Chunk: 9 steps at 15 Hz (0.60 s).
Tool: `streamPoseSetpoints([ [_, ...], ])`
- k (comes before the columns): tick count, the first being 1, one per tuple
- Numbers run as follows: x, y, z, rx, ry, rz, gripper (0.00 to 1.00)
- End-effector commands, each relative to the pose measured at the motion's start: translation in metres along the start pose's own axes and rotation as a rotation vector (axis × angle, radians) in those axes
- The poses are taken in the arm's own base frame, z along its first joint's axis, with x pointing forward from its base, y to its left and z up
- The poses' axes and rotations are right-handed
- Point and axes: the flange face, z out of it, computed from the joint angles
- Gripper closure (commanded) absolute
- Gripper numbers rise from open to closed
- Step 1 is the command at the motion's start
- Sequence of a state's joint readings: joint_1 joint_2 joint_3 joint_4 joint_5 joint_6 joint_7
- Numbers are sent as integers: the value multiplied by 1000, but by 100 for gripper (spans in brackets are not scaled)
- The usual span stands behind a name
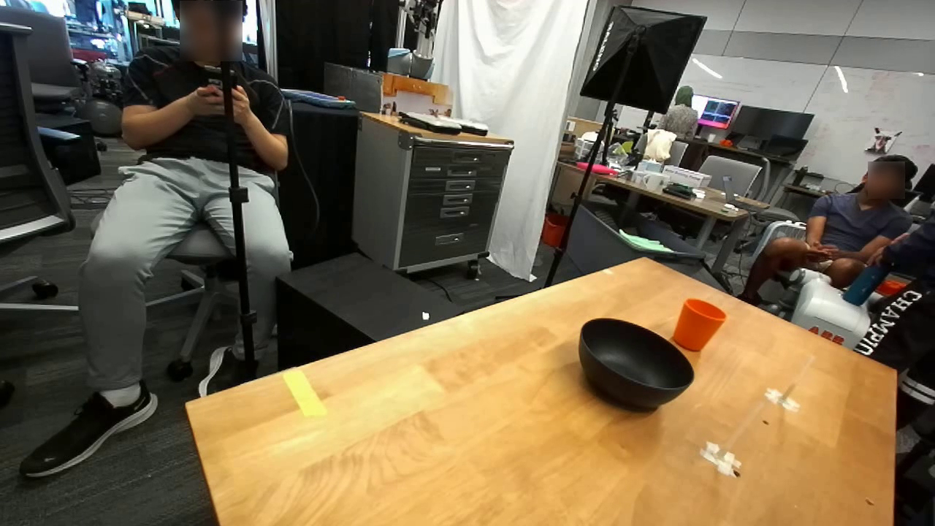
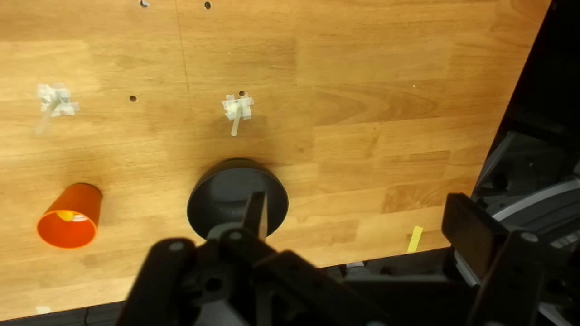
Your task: Pick the cup and pour its contents into the bowl
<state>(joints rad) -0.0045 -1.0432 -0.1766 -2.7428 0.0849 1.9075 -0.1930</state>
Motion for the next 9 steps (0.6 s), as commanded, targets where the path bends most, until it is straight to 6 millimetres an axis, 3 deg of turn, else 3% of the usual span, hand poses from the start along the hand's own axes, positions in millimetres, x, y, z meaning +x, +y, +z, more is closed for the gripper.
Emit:
streamPoseSetpoints([
  [1,0,0,-1,0,-1,0,0],
  [6,3,4,-6,0,14,14,0],
  [9,10,13,-23,0,36,57,0],
])
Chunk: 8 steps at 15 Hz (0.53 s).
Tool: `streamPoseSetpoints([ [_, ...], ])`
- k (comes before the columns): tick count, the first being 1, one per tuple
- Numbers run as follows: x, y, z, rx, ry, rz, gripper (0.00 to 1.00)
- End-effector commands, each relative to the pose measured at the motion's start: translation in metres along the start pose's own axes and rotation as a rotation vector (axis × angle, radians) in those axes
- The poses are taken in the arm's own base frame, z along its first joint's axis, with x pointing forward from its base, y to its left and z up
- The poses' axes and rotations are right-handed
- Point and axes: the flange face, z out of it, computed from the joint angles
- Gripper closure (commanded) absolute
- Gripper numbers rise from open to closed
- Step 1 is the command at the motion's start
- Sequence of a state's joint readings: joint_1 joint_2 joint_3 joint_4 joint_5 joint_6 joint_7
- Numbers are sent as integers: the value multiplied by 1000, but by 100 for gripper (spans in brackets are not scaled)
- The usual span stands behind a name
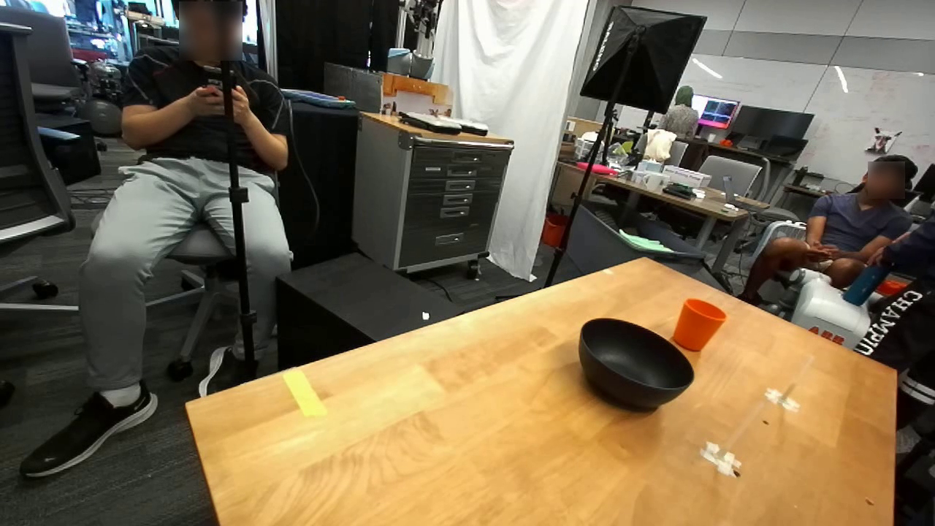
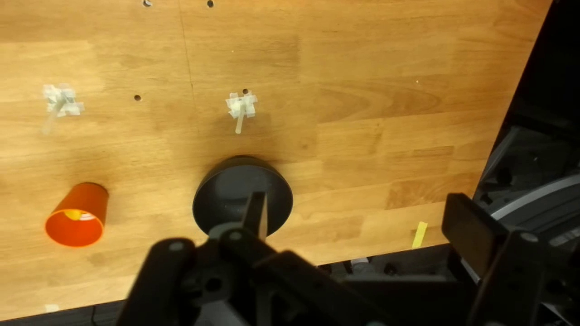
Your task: Pick the cup and pour its contents into the bowl
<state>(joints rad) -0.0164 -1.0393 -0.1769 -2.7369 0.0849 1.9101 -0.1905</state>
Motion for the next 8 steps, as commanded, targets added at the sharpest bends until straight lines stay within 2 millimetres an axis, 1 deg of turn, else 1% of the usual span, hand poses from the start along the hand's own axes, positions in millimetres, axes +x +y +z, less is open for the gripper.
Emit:
streamPoseSetpoints([
  [1,13,14,-28,8,38,59,0],
  [4,25,30,-54,18,80,110,0],
  [8,45,61,-85,4,109,182,0],
])
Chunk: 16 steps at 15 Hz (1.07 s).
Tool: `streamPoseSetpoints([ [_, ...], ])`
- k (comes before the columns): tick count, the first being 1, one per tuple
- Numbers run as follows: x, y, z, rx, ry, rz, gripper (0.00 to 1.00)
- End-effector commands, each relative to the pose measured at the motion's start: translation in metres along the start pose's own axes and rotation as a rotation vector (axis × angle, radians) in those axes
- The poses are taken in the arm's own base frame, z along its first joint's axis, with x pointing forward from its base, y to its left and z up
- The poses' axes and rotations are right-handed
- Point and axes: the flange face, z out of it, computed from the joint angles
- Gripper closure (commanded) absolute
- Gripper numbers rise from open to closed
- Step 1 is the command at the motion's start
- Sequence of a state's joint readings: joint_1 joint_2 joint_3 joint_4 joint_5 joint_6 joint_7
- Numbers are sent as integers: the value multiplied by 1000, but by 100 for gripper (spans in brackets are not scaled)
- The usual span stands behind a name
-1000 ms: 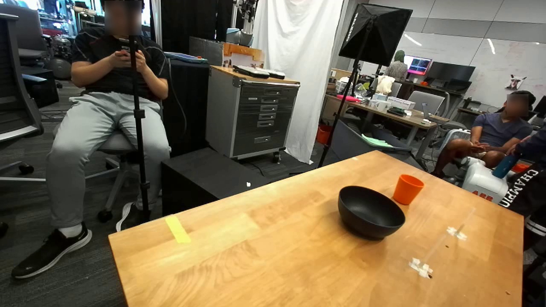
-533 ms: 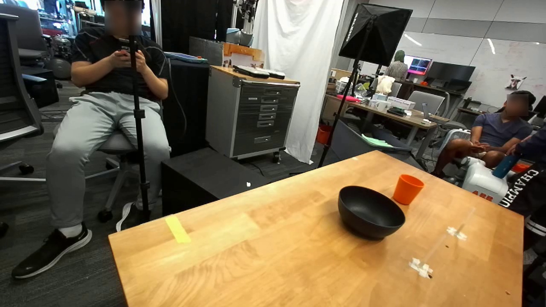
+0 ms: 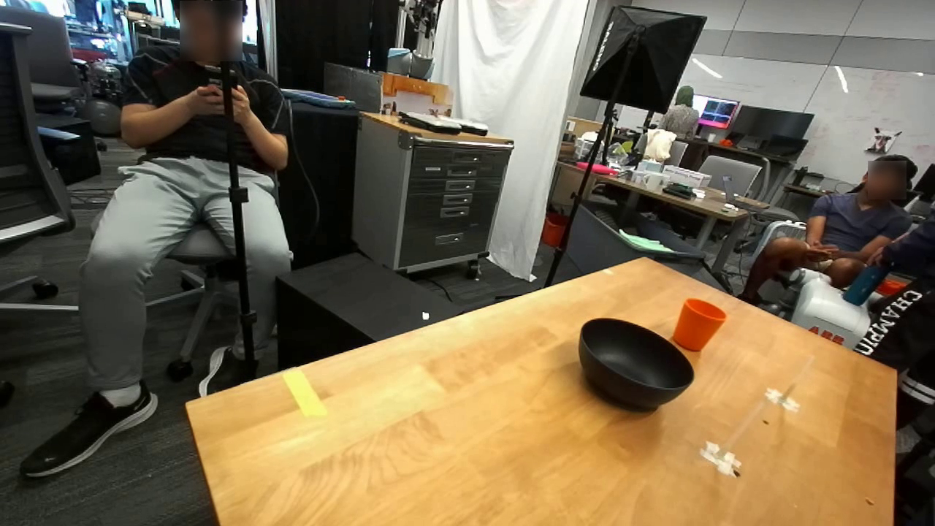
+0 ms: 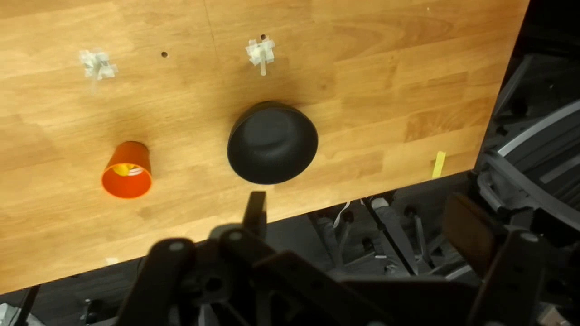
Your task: Pick the cup and pour its contents into the bowl
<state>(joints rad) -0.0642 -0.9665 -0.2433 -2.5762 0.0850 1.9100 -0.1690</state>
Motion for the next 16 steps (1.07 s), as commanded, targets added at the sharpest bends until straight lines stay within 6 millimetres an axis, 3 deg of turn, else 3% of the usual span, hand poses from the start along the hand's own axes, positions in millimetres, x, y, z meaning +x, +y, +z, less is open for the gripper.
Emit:
streamPoseSetpoints([
  [1,34,27,-29,-11,9,86,0],
  [7,78,89,-59,-41,36,222,0],
  [10,101,120,-63,-57,23,289,0],
  [16,146,158,-60,-41,-63,347,0],
])
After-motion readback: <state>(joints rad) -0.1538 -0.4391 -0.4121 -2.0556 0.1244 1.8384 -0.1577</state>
